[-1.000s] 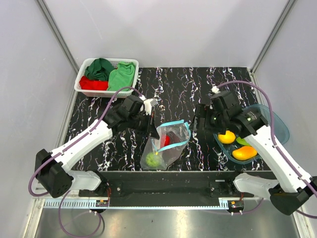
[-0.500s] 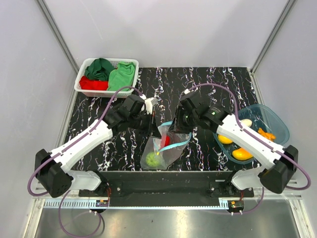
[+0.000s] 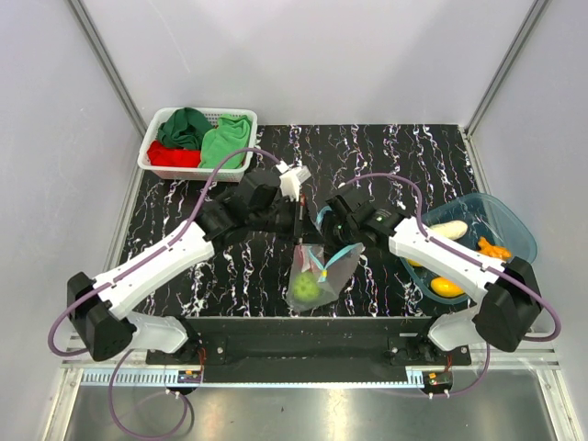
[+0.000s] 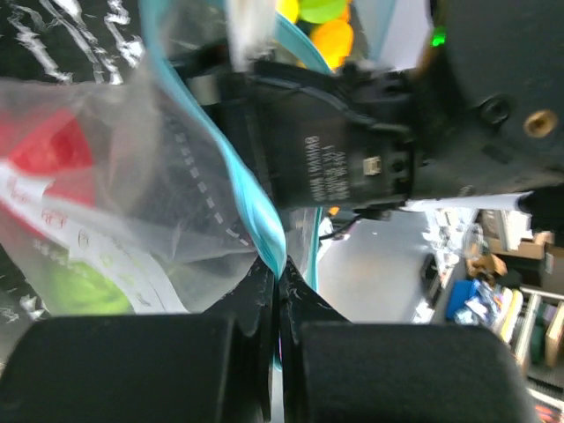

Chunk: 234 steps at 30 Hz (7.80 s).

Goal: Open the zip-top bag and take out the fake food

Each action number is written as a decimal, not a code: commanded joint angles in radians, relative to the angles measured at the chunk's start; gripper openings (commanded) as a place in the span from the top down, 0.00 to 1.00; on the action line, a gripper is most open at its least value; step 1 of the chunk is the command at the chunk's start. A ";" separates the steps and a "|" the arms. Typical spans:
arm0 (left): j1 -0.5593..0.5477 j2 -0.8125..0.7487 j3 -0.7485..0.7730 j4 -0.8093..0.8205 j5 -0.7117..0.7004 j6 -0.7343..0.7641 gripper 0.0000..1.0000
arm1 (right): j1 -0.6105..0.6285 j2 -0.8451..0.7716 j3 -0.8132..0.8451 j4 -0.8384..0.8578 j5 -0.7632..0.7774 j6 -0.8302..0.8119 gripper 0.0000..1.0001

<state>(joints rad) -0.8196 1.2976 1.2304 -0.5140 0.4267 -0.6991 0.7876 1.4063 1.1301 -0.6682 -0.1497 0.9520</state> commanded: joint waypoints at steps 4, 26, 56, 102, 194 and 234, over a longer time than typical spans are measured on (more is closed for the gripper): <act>-0.019 0.051 0.011 0.232 0.110 -0.144 1.00 | -0.037 -0.076 -0.048 -0.051 0.095 0.028 0.64; 0.054 -0.087 -0.290 0.284 0.012 -0.148 1.00 | -0.037 0.176 -0.125 0.148 0.127 -0.084 0.24; 0.099 -0.084 -0.246 0.088 0.023 0.010 1.00 | -0.039 0.008 -0.076 0.007 0.044 -0.137 0.60; 0.056 0.106 -0.051 -0.123 -0.047 0.043 1.00 | -0.157 -0.210 -0.039 -0.082 -0.153 0.062 0.74; 0.151 0.022 0.064 -0.164 0.014 0.018 1.00 | -0.846 -0.328 0.092 -0.511 0.109 -0.461 0.00; -0.027 0.083 0.144 -0.081 -0.371 -0.201 1.00 | -0.117 0.138 0.438 -0.312 0.013 0.191 0.85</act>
<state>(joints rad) -0.8326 1.3705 1.3258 -0.6750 0.1017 -0.8959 0.6613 1.5349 1.5330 -1.0145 -0.1261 1.1023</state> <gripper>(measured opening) 0.013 0.142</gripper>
